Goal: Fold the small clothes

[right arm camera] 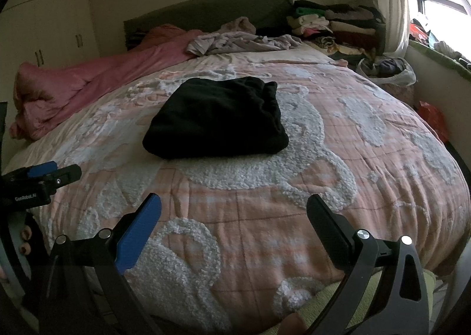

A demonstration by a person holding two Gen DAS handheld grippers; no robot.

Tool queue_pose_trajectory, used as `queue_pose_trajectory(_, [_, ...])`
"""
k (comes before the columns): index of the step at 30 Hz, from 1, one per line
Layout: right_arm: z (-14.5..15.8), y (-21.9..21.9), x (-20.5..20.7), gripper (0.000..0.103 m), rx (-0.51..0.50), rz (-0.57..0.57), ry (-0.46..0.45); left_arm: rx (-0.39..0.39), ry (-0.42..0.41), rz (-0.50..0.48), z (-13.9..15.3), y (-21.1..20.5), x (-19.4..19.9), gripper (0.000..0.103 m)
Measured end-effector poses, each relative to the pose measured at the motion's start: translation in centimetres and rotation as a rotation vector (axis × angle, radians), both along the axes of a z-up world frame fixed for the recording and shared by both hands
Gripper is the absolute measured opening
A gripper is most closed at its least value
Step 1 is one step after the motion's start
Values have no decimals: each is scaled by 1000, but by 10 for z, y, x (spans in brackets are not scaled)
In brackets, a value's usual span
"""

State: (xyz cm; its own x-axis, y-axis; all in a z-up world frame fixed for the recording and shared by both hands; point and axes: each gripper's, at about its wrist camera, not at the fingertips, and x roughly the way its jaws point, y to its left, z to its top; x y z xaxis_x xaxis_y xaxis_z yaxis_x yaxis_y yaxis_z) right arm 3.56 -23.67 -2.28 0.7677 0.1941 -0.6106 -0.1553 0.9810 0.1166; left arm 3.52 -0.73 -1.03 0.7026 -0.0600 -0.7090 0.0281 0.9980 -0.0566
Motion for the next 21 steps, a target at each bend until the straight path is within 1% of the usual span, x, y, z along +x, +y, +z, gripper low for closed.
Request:
queue_pose_trajectory(4, [2,-10,-2,98,26,-33,3,12,10,-4,-2,-1,2,93])
queue_pose_trajectory(6, [5,-23,-4,98,49,-81,-3,12,15,-1,-3,1,3,93])
queue_pose_trajectory(9, [14,-65,-14,98,108,-204,-29,12,24,23,-3,7,6,93])
queue_pose_trajectory(11, [22,-110,-28,98,155,-327,-56,9,21,52,-1,19,10,93])
queue_pose_trajectory(12, [26,-132,-36,98,176,-387,-68,-5,19,77,1,31,13,93])
queue_pose_trajectory(13, [30,-165,-50,98,193,-476,-84,-14,16,99,2,41,16,93])
queue_pose_trajectory(15, [34,-216,-71,98,198,-610,-98,-21,10,165,5,71,26,93])
queue_pose_trajectory(16, [33,-253,-86,98,200,-703,-87,-21,6,227,9,101,35,93])
queue_pose_trajectory(17, [30,-281,-98,98,204,-774,-70,-8,0,265,11,125,43,93])
queue_pose_trajectory(18, [26,-309,-109,98,201,-842,-51,17,4,309,12,150,51,93])
queue_pose_trajectory(19, [16,-346,-123,98,171,-941,-13,40,8,362,13,172,59,93])
queue_pose_trajectory(21, [-5,-398,-143,98,112,-1095,64,89,35,477,10,233,78,93])
